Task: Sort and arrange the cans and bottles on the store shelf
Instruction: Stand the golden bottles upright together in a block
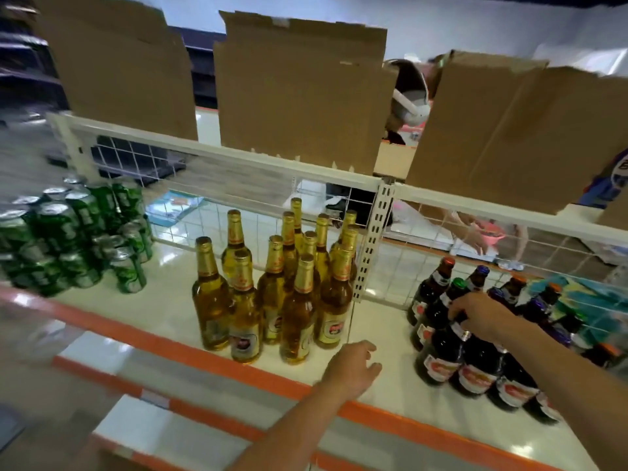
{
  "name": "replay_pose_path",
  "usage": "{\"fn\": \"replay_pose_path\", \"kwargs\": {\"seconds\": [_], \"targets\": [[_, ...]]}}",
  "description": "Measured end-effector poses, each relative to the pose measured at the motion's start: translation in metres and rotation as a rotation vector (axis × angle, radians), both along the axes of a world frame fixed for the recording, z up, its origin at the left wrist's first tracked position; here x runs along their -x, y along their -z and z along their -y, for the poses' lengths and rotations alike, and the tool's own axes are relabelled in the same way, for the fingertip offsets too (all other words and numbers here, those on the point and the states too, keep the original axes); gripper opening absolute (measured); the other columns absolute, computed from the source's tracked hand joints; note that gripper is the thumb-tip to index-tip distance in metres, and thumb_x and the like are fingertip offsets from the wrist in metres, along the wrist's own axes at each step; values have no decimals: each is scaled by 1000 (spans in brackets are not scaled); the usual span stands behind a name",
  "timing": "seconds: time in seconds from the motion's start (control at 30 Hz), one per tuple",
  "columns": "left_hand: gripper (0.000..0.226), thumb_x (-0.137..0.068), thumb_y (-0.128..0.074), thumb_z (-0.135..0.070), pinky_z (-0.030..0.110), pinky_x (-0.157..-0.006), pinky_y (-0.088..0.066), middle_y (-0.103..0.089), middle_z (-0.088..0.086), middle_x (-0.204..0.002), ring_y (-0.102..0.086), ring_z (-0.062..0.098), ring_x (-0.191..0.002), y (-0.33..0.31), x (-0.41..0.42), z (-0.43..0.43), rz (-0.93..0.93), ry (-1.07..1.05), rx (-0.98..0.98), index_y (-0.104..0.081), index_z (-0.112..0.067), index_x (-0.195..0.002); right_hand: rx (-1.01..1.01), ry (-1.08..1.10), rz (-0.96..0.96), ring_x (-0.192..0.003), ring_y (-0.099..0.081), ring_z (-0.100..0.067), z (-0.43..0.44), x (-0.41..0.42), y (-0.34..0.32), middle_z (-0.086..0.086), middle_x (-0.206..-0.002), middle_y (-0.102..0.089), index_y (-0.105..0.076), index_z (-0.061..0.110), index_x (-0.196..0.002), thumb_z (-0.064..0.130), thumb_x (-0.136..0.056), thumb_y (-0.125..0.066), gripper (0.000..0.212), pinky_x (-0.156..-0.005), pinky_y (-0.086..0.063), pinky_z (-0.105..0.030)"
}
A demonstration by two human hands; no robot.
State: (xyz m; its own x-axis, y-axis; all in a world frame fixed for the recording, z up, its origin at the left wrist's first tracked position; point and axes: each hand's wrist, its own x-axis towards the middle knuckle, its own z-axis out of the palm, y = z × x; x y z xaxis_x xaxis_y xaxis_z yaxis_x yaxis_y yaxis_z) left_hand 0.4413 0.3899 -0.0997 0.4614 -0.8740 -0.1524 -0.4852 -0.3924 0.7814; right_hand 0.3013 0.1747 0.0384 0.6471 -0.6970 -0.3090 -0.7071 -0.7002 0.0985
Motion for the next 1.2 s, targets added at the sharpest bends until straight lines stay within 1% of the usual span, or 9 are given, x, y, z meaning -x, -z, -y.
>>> {"fn": "replay_pose_path", "kwargs": {"seconds": [0.1,0.17,0.2,0.3,0.4,0.53,0.8,0.97,1.2], "targets": [[42,-93,-60,-38,33,-95,-50,-63,-1,-124,-60,16,-109,-37,-22,-20,91,72,21,-58,-22,-131,65,11,-92,-96,-59,-21,-18,-16,-10,-5,-116,-63,-65,17,-113,12,-93,-53,24,-75,-47,-24],[40,-94,-59,-37,33,-95,-50,-64,-2,-124,-60,15,-110,-67,-36,-31,188,111,32,-59,-21,-131,144,4,-49,-97,-60,-24,-37,-32,-30,-5,-113,-61,-64,17,-112,11,-92,-52,24,-80,-52,-34],[40,-94,-59,-36,34,-96,-51,-65,-2,-123,-60,15,-110,-83,-43,-36,221,118,43,-59,-21,-131,171,-36,-13,-101,-61,-25,-46,-40,-41,-6,-116,-61,-64,18,-114,11,-92,-53,26,-83,-53,-36],[37,-96,-58,-32,35,-92,-54,-67,-3,-118,-63,13,-104,-128,-60,-46,275,110,125,-60,-22,-131,187,-103,71,-115,-58,-27,-74,-59,-73,-5,-129,-58,-61,23,-125,16,-95,-57,31,-89,-49,-35],[30,-98,-57,-28,29,-92,-53,-66,-4,-118,-62,10,-105,-171,-75,-56,376,77,211,-60,-23,-127,132,-120,144,-112,-59,-27,-98,-77,-94,-5,-128,-59,-63,22,-124,20,-94,-62,30,-90,-51,-37],[29,-99,-56,-26,33,-96,-52,-65,-2,-122,-60,14,-110,-208,-104,-74,505,-1,242,-62,-22,-126,108,-174,184,-116,-58,-25,-126,-93,-105,-4,-131,-59,-64,21,-124,22,-94,-64,30,-91,-51,-37],[28,-98,-56,-24,35,-96,-53,-66,2,-122,-62,16,-109,-214,-134,-100,560,-42,231,-64,-21,-125,57,-207,231,-111,-59,-24,-153,-113,-103,-6,-125,-63,-66,17,-123,19,-92,-66,31,-86,-48,-32],[32,-97,-59,-25,34,-97,-51,-65,2,-125,-60,17,-112,-199,-135,-87,553,-18,183,-62,-19,-129,27,-227,241,-107,-60,-22,-144,-121,-93,-3,-121,-63,-66,17,-120,23,-93,-66,28,-91,-52,-36],[28,-97,-59,-26,35,-95,-52,-67,1,-117,-62,16,-106,-207,-149,-59,565,-62,144,-66,-18,-123,23,-255,260,-108,-60,-22,-103,-132,-90,-1,-120,-64,-68,22,-116,28,-91,-67,25,-93,-52,-40]]}}
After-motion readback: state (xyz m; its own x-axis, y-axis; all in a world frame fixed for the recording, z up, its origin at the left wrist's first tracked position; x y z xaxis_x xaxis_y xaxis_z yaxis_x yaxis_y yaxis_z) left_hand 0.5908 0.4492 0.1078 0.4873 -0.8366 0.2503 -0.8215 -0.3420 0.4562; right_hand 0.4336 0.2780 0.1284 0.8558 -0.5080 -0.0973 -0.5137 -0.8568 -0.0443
